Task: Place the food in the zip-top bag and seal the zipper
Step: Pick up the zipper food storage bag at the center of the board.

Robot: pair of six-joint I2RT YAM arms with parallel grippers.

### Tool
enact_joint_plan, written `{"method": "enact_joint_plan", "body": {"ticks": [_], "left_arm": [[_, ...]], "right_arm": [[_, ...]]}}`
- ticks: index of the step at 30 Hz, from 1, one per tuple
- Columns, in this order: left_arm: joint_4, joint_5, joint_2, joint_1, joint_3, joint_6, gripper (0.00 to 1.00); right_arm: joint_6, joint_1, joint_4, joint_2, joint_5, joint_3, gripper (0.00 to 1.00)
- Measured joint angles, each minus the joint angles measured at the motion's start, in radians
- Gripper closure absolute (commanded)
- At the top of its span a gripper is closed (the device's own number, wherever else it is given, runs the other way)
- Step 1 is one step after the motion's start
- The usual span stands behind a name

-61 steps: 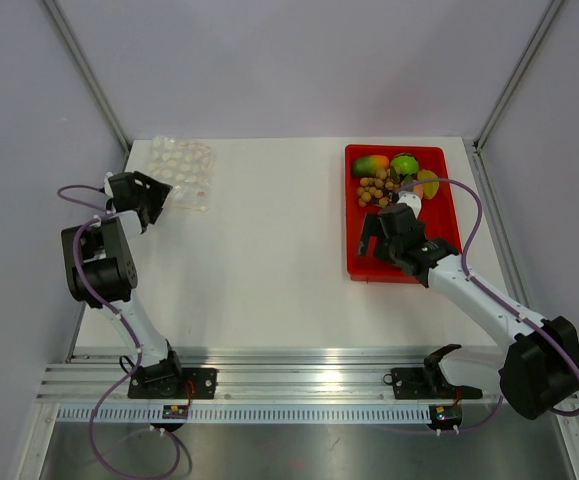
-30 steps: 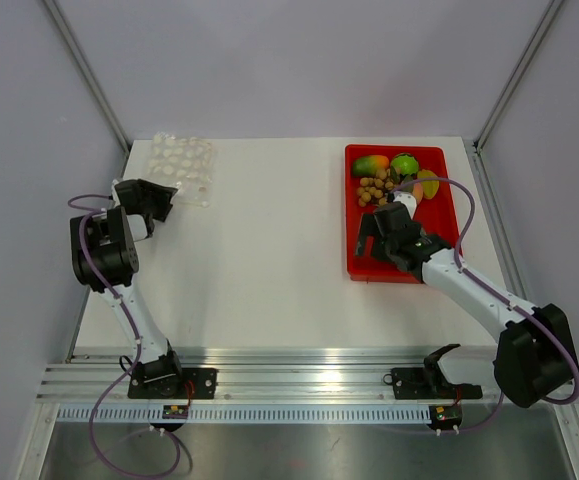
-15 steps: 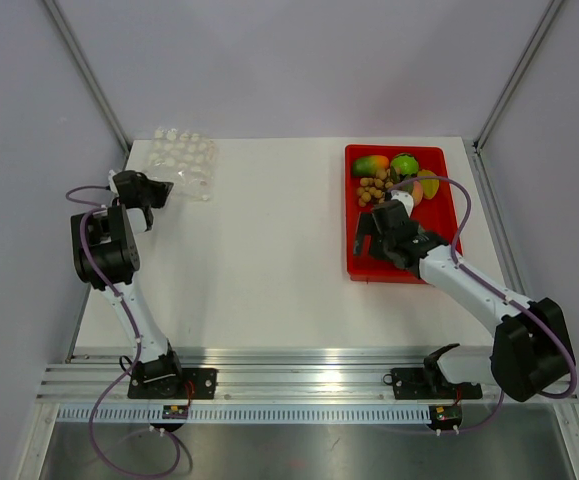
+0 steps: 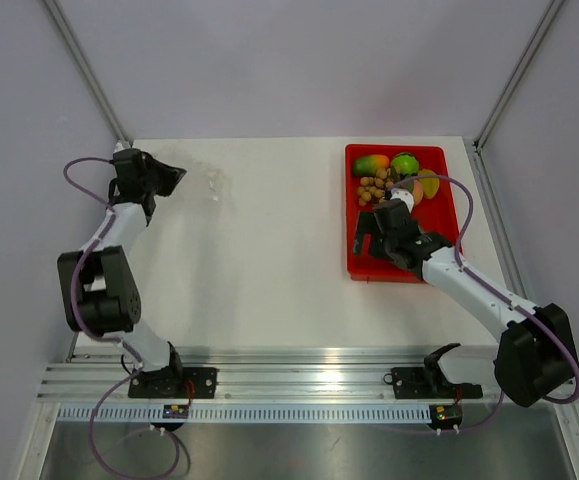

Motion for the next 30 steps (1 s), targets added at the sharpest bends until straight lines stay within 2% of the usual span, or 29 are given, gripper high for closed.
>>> {"method": "enact_joint_plan", "body": {"ticks": [4,8,13,17,24,30], "left_arm": [[-0.101,-0.023,-0.229,-0.139,-0.042,0.045,1.00],[-0.198,-0.019,-0.335,-0.239,-0.055,0.097,1.00],[-0.397,-0.007,-0.317,-0.317,-0.011,0.216,1.00],[-0.521,-0.003,-0.303,-0.414,0.042,0.286,1.00],[-0.574,0.009,-0.303,-0.509,0.096,0.302,1.00],[-0.576,0.014,-0.303,-0.545,0.108,0.288,1.00]], "right_arm": [[-0.015,0.019,0.000,-0.042,-0.023,0.005,0.00],[-0.039,0.043,-0.003,-0.095,-0.058,0.019,0.01],[-0.091,0.071,-0.016,-0.161,-0.112,0.060,0.01],[-0.126,0.103,-0.025,-0.151,-0.151,0.144,0.01],[-0.135,0.253,0.021,-0.018,-0.185,0.357,0.04],[-0.133,0.380,0.087,0.113,-0.180,0.413,0.07]]}}
